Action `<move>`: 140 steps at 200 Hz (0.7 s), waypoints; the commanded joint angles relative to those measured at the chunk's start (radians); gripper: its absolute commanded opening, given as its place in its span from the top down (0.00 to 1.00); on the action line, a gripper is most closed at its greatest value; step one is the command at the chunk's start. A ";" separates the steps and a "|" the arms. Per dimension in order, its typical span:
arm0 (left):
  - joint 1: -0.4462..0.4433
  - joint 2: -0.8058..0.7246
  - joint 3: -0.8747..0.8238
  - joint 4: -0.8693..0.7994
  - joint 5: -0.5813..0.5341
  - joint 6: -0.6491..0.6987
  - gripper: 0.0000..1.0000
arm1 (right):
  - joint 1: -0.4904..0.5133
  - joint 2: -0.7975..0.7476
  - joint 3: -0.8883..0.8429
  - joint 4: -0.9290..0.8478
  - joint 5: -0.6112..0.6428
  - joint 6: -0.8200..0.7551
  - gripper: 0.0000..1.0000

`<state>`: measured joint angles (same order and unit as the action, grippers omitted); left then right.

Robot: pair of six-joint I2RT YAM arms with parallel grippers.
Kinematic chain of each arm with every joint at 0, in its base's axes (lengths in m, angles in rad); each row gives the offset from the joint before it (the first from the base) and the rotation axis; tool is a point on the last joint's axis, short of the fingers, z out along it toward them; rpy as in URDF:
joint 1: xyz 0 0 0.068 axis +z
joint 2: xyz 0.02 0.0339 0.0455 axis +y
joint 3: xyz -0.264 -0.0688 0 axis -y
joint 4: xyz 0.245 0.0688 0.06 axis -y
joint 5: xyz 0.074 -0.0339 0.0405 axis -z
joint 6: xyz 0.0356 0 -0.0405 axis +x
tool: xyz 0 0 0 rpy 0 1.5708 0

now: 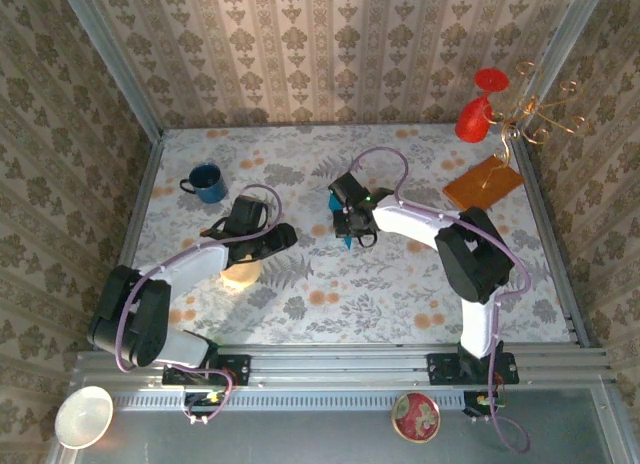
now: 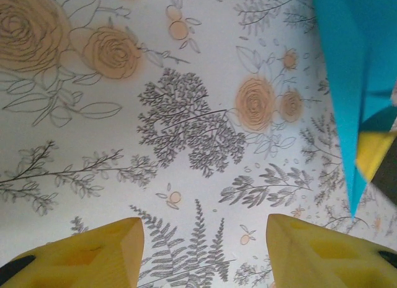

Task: Fold a paper plane with a square sheet of paper (pick it up from the middle)
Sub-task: Move a paper plane to the center of the table.

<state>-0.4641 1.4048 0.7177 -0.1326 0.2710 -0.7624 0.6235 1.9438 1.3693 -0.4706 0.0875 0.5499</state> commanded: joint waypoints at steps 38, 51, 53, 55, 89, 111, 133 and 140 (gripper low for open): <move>0.002 -0.011 0.031 -0.046 -0.033 0.022 0.40 | -0.034 0.164 0.170 -0.149 0.022 -0.088 0.80; 0.003 -0.010 0.031 -0.047 -0.032 0.022 0.40 | -0.034 0.178 0.185 -0.161 0.021 -0.087 0.78; 0.003 -0.010 0.031 -0.047 -0.032 0.022 0.40 | -0.034 0.179 0.185 -0.162 0.021 -0.085 0.78; 0.002 -0.010 0.031 -0.047 -0.032 0.022 0.40 | -0.034 0.180 0.186 -0.163 0.021 -0.084 0.77; 0.002 -0.015 0.027 -0.049 -0.038 0.024 0.36 | -0.034 0.196 0.192 -0.166 0.015 -0.085 0.75; 0.003 -0.015 0.028 -0.053 -0.042 0.025 0.34 | -0.034 0.209 0.198 -0.168 0.021 -0.087 0.74; 0.003 -0.015 0.032 -0.063 -0.051 0.031 0.30 | -0.034 0.228 0.208 -0.169 0.029 -0.089 0.72; 0.003 -0.015 0.034 -0.068 -0.055 0.033 0.29 | -0.034 0.236 0.210 -0.169 0.032 -0.090 0.71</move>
<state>-0.4637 1.4048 0.7235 -0.1616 0.2386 -0.7532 0.5877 2.1315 1.5558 -0.6056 0.0986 0.4725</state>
